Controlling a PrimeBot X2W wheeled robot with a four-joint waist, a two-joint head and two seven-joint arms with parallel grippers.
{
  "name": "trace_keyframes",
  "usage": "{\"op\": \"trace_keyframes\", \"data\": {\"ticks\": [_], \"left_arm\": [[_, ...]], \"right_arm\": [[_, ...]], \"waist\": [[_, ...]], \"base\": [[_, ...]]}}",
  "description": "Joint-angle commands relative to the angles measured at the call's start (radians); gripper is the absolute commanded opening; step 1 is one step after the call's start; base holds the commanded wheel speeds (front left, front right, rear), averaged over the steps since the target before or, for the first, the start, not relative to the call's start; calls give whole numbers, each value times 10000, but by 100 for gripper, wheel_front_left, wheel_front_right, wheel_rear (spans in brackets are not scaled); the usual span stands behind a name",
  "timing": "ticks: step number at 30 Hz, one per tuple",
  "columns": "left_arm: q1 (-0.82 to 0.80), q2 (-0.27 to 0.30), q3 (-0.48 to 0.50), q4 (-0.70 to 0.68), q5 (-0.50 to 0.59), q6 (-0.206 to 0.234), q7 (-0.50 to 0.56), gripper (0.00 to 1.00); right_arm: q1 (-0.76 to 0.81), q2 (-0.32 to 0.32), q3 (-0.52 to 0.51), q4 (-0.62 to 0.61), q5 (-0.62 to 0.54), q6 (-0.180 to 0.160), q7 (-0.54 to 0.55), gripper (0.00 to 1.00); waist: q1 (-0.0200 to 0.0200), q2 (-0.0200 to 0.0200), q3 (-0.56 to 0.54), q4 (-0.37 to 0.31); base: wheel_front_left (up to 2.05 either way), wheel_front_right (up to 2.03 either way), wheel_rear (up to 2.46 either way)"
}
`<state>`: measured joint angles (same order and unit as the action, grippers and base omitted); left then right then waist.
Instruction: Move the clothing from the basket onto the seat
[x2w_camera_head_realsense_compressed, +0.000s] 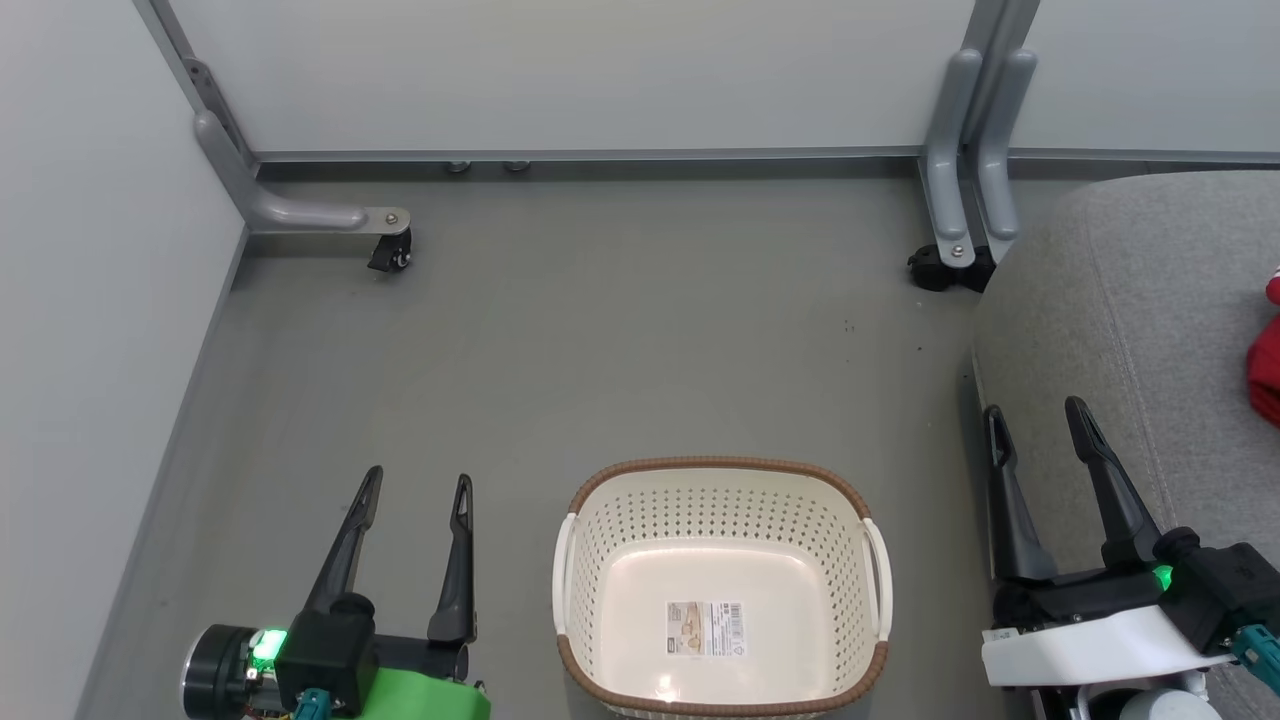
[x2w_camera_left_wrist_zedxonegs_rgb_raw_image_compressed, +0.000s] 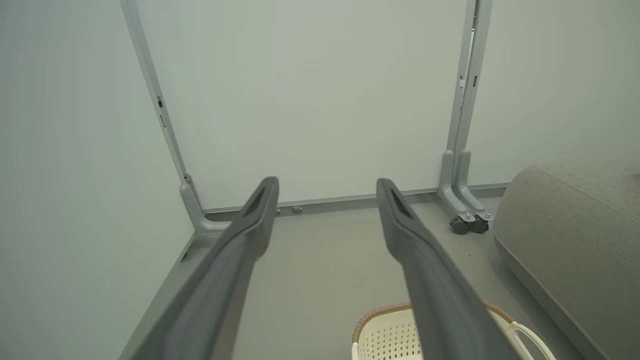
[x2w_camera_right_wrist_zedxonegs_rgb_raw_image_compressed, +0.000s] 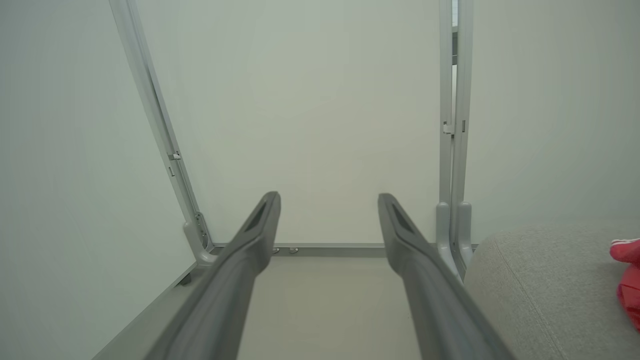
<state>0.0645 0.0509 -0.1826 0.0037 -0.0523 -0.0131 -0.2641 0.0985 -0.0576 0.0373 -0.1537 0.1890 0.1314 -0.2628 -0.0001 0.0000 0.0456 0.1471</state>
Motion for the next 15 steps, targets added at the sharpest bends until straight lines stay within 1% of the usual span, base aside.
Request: {"op": "trace_keyframes", "data": {"ticks": [1,4,9,14,15], "left_arm": [[-161,-3,30,46,-110,100,1,100],[-214,-2,56,101,-187,192,1,100],[-252,-2,-32,148,-39,136,1,100],[-320,-1,-38,225,-130,243,1,100],[-338,-1,-64,267,-12,203,1,100]], "right_arm": [[-73,1,-45,16,-73,-14,-29,100],[-111,10,-70,32,-85,-14,-29,100],[-185,13,-47,34,-115,-14,-29,100],[-229,-5,-26,-8,-165,-14,-29,100],[-231,-6,-25,-21,-169,-14,-30,100]], "waist": [[1,0,27,-89],[1,0,60,-166],[1,0,134,-266],[1,0,222,-301],[1,0,236,-299]], "base": [[0,0,0],[0,0,0],[0,0,0],[0,0,0],[0,0,0]]}}
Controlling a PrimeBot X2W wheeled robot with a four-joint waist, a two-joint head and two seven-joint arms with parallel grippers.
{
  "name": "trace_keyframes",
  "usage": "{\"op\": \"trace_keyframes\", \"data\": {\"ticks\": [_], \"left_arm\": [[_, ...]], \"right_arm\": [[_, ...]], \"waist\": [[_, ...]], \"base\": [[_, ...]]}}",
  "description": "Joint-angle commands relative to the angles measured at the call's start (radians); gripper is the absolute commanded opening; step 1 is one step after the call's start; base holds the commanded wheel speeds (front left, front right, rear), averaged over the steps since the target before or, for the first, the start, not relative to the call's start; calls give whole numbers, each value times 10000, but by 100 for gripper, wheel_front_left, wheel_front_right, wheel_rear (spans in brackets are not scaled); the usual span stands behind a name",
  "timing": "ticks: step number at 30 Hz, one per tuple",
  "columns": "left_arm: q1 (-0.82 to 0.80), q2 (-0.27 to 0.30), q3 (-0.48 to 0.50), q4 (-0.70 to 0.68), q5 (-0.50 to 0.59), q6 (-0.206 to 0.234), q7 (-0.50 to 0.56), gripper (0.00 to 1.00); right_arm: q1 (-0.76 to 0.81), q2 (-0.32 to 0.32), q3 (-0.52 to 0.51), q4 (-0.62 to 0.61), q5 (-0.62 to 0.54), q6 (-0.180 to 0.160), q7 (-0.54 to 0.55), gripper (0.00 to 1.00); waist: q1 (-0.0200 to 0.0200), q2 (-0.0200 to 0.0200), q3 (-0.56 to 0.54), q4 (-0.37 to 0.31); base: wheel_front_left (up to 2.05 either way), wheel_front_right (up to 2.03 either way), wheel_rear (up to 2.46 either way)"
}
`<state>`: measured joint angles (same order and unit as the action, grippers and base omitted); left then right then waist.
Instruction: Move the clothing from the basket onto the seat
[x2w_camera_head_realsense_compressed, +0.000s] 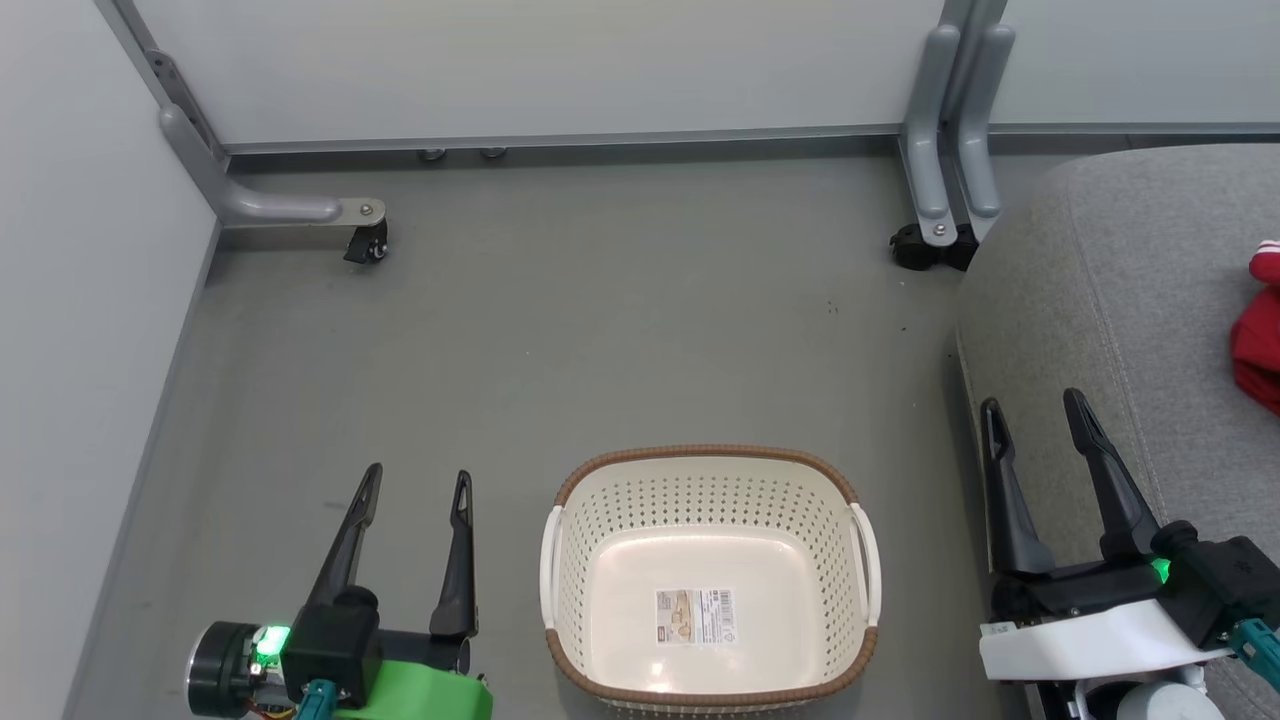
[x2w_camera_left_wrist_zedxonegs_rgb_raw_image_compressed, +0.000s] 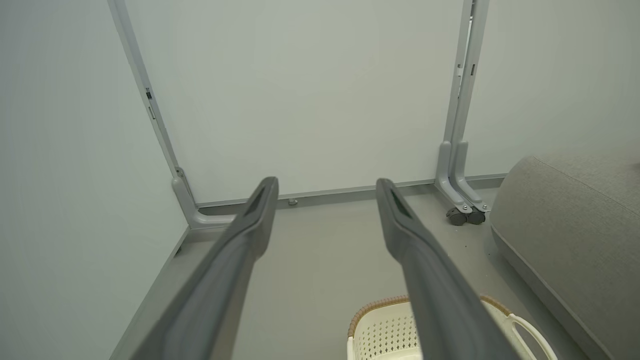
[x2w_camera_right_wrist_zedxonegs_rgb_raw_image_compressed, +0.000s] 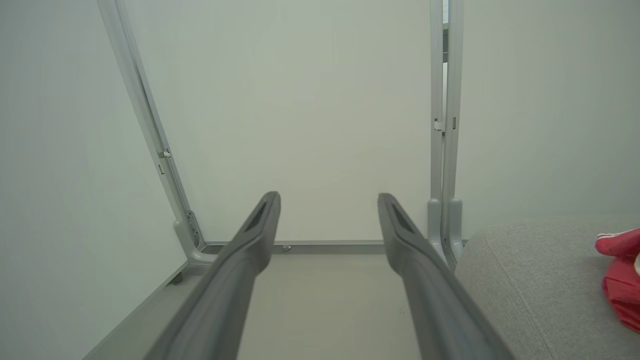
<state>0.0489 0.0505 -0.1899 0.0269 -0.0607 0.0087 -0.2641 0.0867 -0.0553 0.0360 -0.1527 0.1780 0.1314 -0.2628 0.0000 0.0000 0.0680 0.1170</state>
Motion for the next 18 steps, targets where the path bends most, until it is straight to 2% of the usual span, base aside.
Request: {"op": "trace_keyframes", "data": {"ticks": [1,5,18], "left_arm": [[-163,3,-3,77,-2,-39,1,100],[-180,5,11,250,7,31,1,100],[33,7,329,343,-699,-526,1,100]], "right_arm": [[-106,-33,-9,-37,-66,-14,-29,100],[-103,-52,-5,-26,-91,-14,-30,100],[-139,-68,7,-78,-140,-14,-30,100]], "waist": [[0,0,18,6],[0,0,34,14],[0,0,13,-67]], "base": [[0,0,0],[0,0,0],[0,0,0]]}}
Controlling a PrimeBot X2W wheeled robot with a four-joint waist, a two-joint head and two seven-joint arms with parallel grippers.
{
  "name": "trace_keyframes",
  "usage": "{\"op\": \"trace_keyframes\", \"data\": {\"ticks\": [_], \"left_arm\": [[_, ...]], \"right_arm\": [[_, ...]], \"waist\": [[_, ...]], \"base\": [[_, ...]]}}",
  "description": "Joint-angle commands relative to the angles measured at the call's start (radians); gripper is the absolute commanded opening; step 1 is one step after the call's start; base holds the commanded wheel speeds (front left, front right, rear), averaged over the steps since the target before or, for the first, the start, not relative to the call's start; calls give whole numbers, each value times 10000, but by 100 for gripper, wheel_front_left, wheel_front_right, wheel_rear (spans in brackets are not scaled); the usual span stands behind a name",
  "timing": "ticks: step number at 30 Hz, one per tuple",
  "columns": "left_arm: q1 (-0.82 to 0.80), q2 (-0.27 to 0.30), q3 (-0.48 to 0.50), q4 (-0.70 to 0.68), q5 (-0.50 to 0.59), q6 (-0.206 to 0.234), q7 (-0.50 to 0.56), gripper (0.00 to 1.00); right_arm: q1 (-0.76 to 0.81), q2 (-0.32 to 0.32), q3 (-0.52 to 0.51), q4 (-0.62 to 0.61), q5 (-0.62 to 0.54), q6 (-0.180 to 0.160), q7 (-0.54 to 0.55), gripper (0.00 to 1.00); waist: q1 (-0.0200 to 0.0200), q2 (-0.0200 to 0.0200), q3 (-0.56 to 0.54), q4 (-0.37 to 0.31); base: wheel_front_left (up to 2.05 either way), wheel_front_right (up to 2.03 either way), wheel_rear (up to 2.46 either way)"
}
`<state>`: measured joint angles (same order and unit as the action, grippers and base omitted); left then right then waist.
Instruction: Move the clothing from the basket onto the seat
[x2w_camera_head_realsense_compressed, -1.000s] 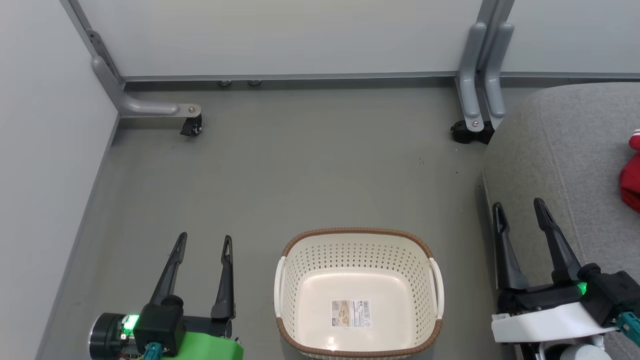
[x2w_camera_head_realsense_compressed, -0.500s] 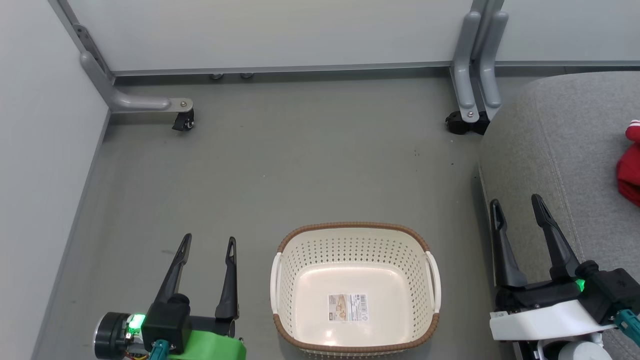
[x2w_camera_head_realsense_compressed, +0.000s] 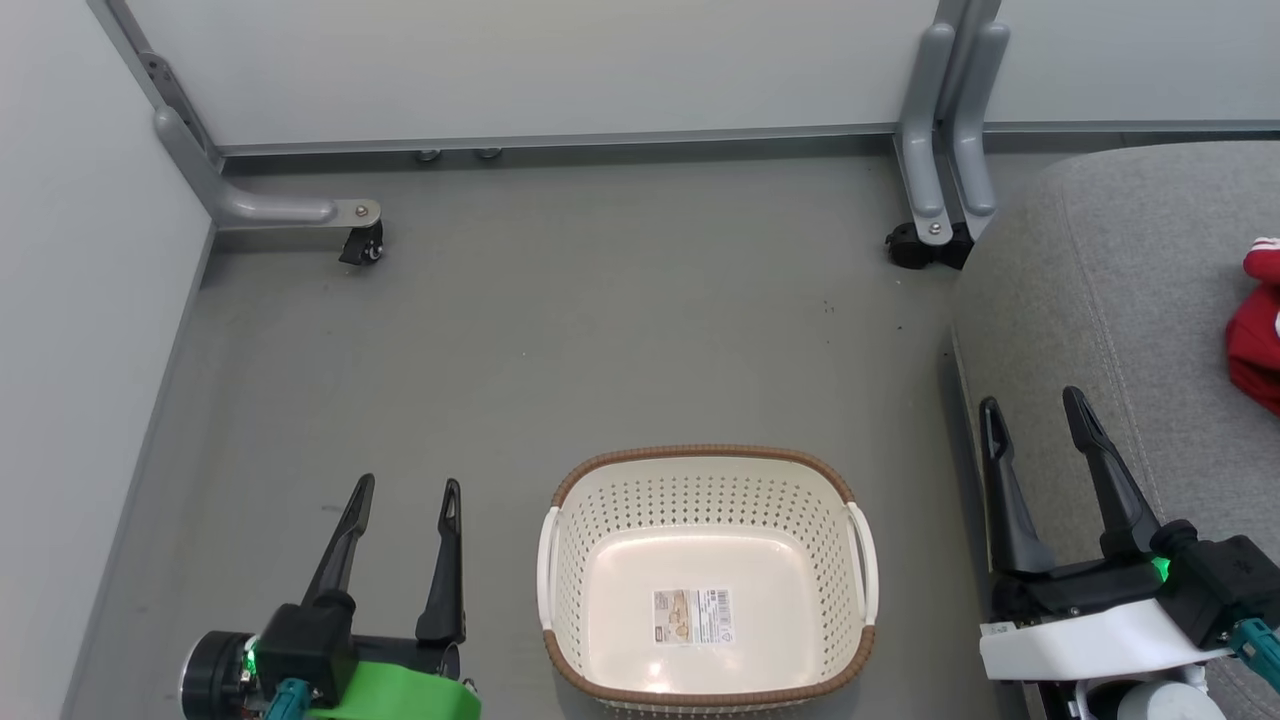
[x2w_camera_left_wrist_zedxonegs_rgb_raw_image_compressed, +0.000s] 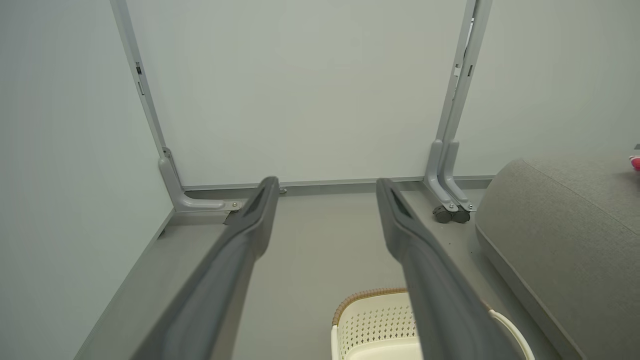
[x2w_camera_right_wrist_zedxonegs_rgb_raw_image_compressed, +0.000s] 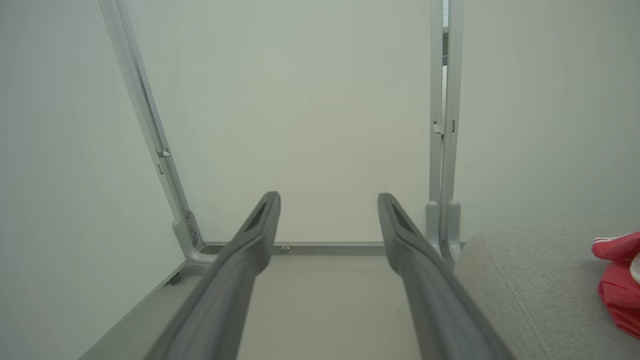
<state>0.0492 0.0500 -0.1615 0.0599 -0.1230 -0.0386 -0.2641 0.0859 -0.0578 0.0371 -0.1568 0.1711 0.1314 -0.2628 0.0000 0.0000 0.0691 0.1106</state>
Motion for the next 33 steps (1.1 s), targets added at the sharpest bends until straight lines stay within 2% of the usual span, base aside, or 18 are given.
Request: {"op": "trace_keyframes", "data": {"ticks": [1,6,7,11,33], "left_arm": [[29,12,64,22,-106,-68,1,100],[30,12,128,11,-366,-265,1,100],[6,0,80,36,-364,-271,0,0],[93,-2,10,361,-521,-290,4,0],[-390,259,435,764,-4786,-463,775,0]], "right_arm": [[-134,-47,-5,-45,-69,-14,-29,100],[-101,-43,-28,-64,-89,-14,-30,100],[-30,-2,-6,-27,-16,0,2,0],[107,56,31,293,32,2,19,0],[-471,-179,-79,1281,4281,-1,795,0]], "waist": [[0,0,3,-6],[0,0,22,-21],[0,0,23,-23],[0,0,26,-28],[0,0,-94,-215]], "base": [[0,0,0],[0,0,0],[0,0,0],[0,0,0],[0,0,0]]}}
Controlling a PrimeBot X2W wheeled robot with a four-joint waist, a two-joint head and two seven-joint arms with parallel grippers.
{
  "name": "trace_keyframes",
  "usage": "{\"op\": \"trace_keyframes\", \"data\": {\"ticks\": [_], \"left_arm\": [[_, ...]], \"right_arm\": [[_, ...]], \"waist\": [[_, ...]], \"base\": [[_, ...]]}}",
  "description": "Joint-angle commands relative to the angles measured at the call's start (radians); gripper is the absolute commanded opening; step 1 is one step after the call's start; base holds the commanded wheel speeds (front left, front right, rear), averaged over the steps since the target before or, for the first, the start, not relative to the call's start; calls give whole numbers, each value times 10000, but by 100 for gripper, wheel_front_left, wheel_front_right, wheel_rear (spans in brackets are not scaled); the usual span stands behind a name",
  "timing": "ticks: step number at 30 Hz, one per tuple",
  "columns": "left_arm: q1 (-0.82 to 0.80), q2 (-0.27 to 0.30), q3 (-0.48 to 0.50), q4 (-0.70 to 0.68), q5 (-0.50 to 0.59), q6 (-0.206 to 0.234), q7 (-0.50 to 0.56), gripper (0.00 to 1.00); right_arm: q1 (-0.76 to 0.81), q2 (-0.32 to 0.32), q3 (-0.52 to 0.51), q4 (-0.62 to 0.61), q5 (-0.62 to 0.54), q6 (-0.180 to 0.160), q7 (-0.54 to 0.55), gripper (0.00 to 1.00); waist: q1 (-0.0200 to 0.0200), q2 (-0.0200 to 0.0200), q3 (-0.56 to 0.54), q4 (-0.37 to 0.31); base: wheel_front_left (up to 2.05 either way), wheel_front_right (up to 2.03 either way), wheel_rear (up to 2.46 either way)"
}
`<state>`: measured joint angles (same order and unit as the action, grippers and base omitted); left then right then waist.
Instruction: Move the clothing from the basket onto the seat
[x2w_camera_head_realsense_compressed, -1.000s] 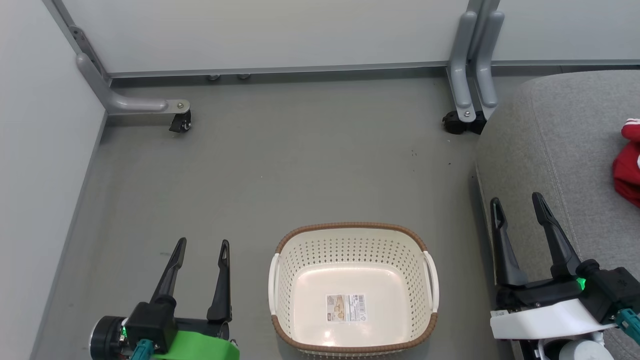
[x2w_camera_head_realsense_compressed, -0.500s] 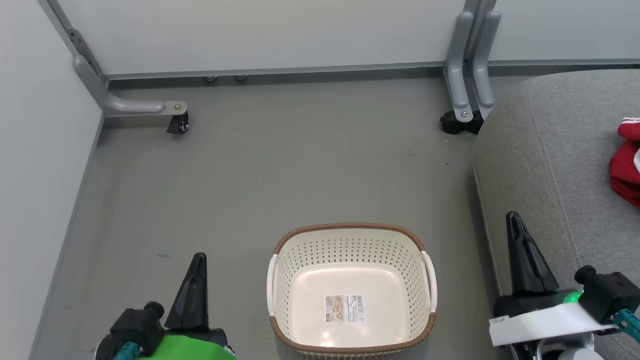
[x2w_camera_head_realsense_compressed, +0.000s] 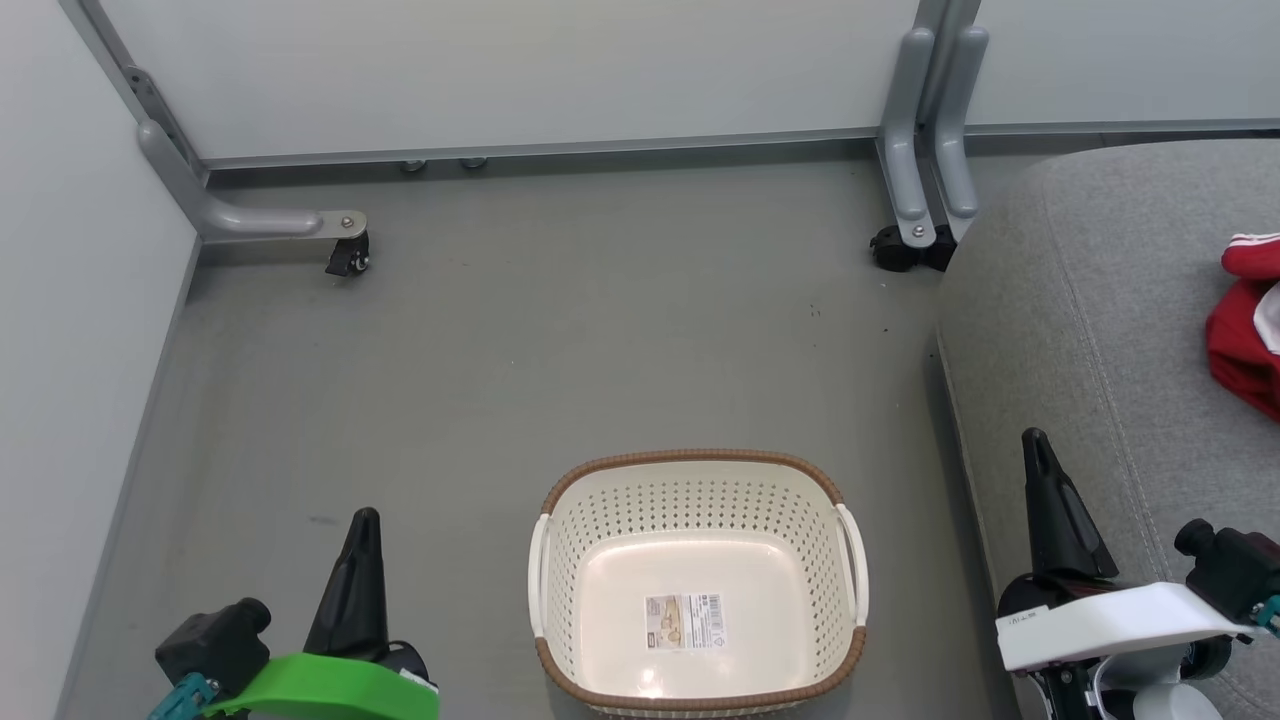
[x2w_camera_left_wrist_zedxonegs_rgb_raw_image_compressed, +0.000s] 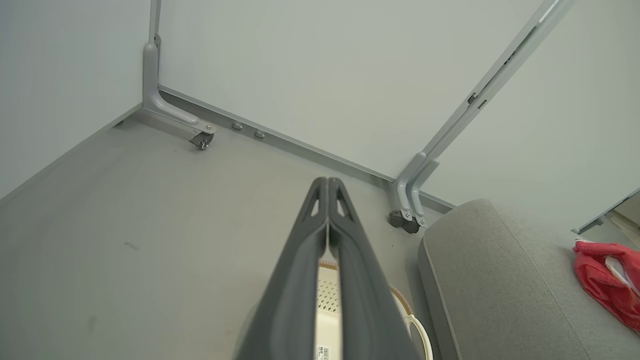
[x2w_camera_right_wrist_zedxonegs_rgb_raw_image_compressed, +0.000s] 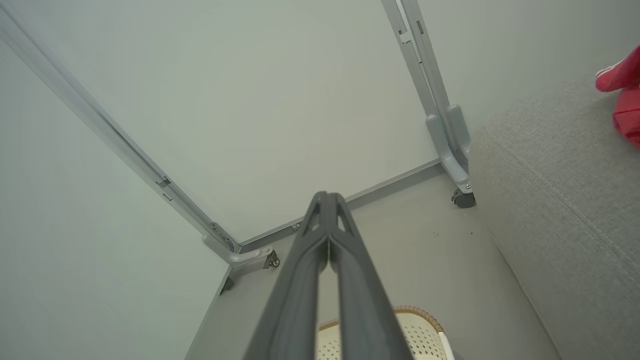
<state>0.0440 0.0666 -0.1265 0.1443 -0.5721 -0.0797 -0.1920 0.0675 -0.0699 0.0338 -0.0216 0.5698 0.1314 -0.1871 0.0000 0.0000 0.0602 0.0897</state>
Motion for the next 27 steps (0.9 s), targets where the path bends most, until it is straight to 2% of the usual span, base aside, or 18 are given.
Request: {"op": "trace_keyframes", "data": {"ticks": [1,27], "left_arm": [[-361,100,106,-58,-484,-62,87,0],[-778,231,624,280,-4166,-230,893,0]], "right_arm": [[-314,-66,-55,-25,479,-1,77,0],[-827,-169,-302,884,4141,-3,896,0]], "waist": [[0,0,-11,-16],[0,0,-151,-236]], "base": [[0,0,0],[0,0,0]]}}
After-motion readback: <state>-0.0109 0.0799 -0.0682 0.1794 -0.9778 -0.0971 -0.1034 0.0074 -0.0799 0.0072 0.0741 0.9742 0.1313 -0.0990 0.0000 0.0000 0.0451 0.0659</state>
